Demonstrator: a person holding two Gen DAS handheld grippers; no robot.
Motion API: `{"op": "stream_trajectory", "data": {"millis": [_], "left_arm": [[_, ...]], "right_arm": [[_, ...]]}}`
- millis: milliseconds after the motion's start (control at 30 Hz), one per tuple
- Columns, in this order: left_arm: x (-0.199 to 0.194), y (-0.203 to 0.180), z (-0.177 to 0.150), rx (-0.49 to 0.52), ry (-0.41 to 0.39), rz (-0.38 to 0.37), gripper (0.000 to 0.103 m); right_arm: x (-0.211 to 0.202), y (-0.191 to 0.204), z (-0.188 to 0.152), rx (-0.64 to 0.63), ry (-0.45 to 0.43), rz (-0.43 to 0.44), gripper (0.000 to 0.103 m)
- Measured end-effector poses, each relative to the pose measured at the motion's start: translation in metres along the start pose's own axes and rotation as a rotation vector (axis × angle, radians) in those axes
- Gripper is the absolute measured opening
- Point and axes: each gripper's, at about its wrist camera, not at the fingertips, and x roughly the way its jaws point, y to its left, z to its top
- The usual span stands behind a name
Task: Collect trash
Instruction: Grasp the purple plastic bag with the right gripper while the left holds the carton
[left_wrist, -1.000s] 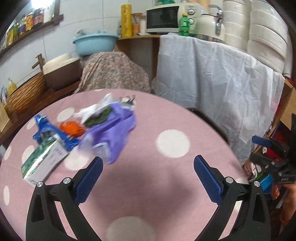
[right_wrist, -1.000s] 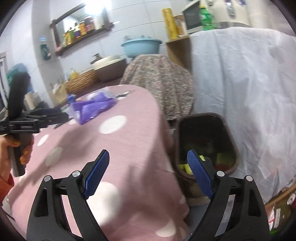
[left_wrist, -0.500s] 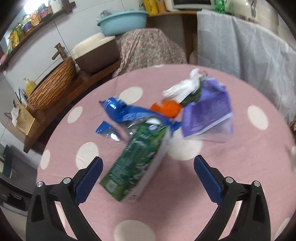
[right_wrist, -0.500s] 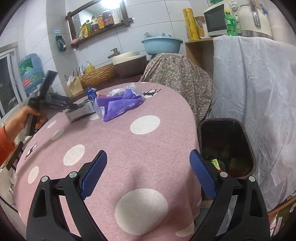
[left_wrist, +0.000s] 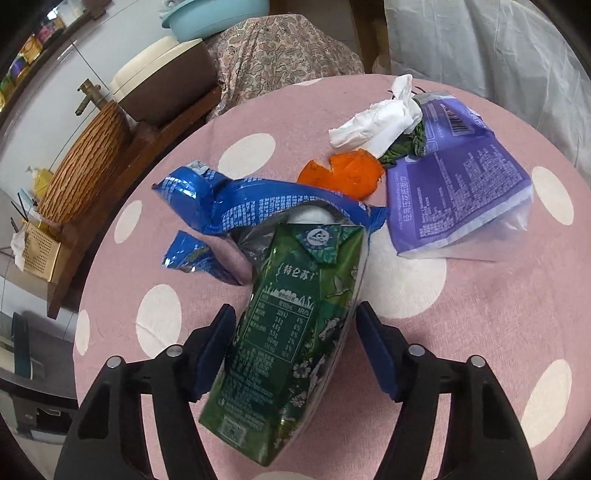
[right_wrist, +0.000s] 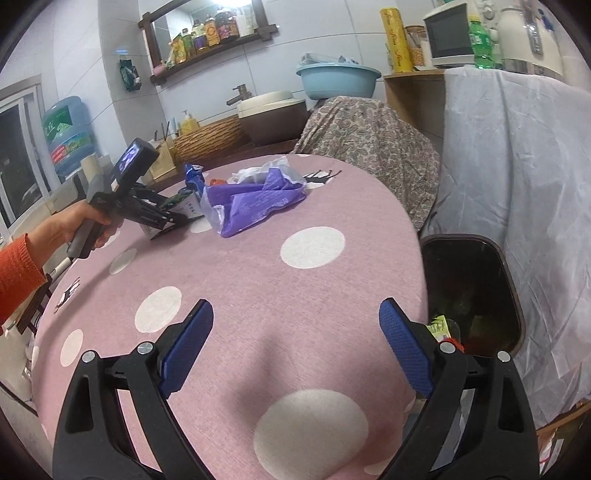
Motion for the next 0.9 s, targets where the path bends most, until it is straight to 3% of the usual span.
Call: {"op": "stream_trajectory", "data": {"millis": [233,400,567,633,700,800,900], "left_arm": [[-0.005,-0.006,-0.005,-0.035,-0.031,0.008,0.057],[-0.016,-0.009,-0.016,-0.086,-0.062,-0.014,0.055],[-0.023,-0.011,-0.023,-0.135,-0.075,-0.053,0.055],[-0.026,-0.014,-0.027,-0.14,-0.076,-0.062,0.055],[-0.029,-0.017,-0.032,-0.129,-0.081,-0.062,0.055],[-0.032,-0.016,-0.039,-0.141,-0.086,-0.076,0.055],[-0.035,-0.013,-0.043,-0.173,-0.089,-0.111,0.055]], "right_arm": [[0.035,0.032,0.03,-0.072,0.032,0.087,0.09],[0.073,0.07,0.058,-0.191,0.044,0.126,0.09],[0.113,0.103,0.076,-0.275,0.058,0.109,0.09],[0.129,0.113,0.081,-0.303,0.073,0.101,0.087],[0.146,0.119,0.083,-0.322,0.102,0.095,0.074],[0.166,0.124,0.084,-0.345,0.145,0.089,0.065],[0.181,0.131,0.085,-0.401,0.159,0.037,0.062]]}}
